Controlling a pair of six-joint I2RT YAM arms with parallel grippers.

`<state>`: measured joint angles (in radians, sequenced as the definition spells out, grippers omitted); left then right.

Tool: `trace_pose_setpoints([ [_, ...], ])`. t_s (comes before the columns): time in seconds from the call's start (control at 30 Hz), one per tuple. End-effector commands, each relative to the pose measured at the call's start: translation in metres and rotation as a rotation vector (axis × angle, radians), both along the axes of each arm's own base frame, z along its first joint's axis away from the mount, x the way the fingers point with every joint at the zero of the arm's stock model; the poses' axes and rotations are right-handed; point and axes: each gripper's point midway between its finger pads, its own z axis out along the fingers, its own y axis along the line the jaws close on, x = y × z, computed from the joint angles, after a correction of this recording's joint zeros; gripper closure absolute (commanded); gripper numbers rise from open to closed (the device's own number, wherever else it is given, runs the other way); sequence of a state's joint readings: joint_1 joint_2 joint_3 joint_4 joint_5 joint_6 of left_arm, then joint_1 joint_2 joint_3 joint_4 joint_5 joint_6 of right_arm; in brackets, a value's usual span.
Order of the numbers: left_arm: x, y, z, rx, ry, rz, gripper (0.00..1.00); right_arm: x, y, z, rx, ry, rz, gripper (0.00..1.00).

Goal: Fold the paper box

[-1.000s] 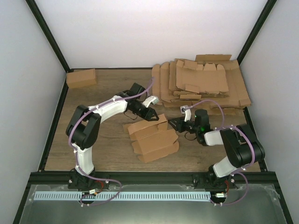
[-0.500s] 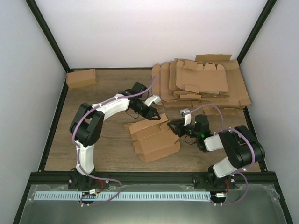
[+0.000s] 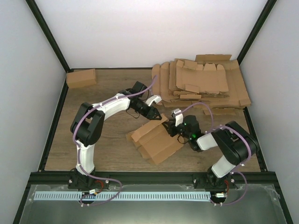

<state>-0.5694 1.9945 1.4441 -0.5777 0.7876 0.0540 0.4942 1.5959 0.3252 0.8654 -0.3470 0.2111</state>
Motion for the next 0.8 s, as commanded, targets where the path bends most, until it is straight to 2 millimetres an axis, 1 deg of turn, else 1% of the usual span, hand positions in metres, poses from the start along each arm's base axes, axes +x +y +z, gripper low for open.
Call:
trace_pose_setpoints([
  [0.0,-0.005,-0.009,0.004,-0.054,0.016,-0.04,0.58,0.02,0.003,0.015,-0.044,-0.117,-0.116,0.71],
  [0.07,-0.008,-0.01,0.007,-0.069,0.024,-0.042,0.58,0.022,0.004,0.018,-0.066,-0.142,-0.167,0.77],
  [0.27,-0.02,-0.017,0.019,-0.109,0.011,-0.035,0.56,0.026,-0.006,0.024,-0.075,-0.153,-0.288,0.99],
  [0.37,-0.023,-0.018,0.029,-0.12,-0.028,-0.01,0.51,0.02,-0.015,0.026,-0.08,-0.163,-0.328,0.99],
  [0.47,-0.021,-0.016,0.043,-0.127,-0.093,0.041,0.45,0.017,-0.024,0.03,-0.085,-0.173,-0.356,0.99],
  [0.53,-0.016,-0.01,0.055,-0.115,-0.164,0.1,0.4,0.013,-0.029,0.031,-0.091,-0.171,-0.367,0.99],
  [0.57,-0.016,-0.008,0.057,-0.102,-0.196,0.119,0.36,0.011,-0.032,0.033,-0.091,-0.17,-0.372,0.99],
  [0.6,-0.017,-0.006,0.058,-0.082,-0.227,0.139,0.29,0.009,-0.034,0.034,-0.089,-0.169,-0.374,0.99],
  [0.63,-0.015,-0.003,0.064,-0.072,-0.266,0.165,0.25,0.006,-0.036,0.034,-0.088,-0.167,-0.377,0.99],
  [0.7,-0.019,0.001,0.069,-0.046,-0.333,0.201,0.14,0.002,-0.041,0.035,-0.086,-0.162,-0.386,0.99],
  [0.77,-0.02,0.009,0.079,-0.03,-0.401,0.264,0.07,-0.001,-0.043,0.033,-0.091,-0.15,-0.388,0.99],
])
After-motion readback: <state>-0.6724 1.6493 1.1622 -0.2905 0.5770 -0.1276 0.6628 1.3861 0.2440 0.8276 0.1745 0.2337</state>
